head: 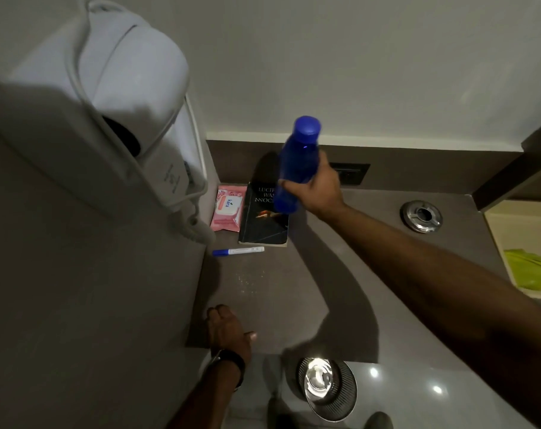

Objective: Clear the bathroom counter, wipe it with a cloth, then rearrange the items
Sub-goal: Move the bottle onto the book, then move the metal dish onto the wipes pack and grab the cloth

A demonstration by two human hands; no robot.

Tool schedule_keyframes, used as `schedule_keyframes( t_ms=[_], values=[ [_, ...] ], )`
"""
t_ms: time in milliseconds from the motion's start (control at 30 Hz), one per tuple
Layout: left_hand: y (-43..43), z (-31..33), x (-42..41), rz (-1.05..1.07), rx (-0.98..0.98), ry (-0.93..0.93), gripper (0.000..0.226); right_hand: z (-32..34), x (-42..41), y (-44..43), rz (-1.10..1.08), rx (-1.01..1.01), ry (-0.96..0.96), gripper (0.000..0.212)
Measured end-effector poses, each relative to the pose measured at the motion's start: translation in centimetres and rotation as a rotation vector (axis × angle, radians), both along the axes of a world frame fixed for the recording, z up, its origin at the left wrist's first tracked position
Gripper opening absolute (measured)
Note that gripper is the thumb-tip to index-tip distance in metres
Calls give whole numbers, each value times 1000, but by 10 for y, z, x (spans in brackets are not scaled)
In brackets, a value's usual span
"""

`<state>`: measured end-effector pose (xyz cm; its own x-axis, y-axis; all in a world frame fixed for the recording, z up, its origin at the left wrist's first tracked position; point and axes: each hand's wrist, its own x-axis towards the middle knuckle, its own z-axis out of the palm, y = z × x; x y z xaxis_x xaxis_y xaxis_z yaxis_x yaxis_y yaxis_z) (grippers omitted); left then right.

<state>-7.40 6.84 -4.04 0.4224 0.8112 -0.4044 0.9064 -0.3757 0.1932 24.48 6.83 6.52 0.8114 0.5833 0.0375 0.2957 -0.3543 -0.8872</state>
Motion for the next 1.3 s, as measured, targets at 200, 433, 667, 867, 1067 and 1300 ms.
schedule_keyframes(
  t_ms=[200, 433, 667, 867, 1067, 1300],
  values=[
    [7, -2, 5, -149, 64, 203, 95, -23, -39, 42, 78, -74, 95, 87],
    [6, 2, 2, 4, -42, 53, 82, -34, -39, 30, 167, -144, 114, 104],
    [5, 2, 1, 46, -58, -20, 77, -59, 27, -90, 20, -499, -101, 88],
    [5, -1, 0, -7, -55, -88, 73, -78, 88, -193, -327, -966, -127, 72],
    [7, -1, 4, 32, -149, -129, 79, -89, 95, -213, -274, -944, -226, 63],
    [10, 7, 3, -2, -133, -66, 82, -79, -15, -171, 236, -646, -476, 41]
  ],
)
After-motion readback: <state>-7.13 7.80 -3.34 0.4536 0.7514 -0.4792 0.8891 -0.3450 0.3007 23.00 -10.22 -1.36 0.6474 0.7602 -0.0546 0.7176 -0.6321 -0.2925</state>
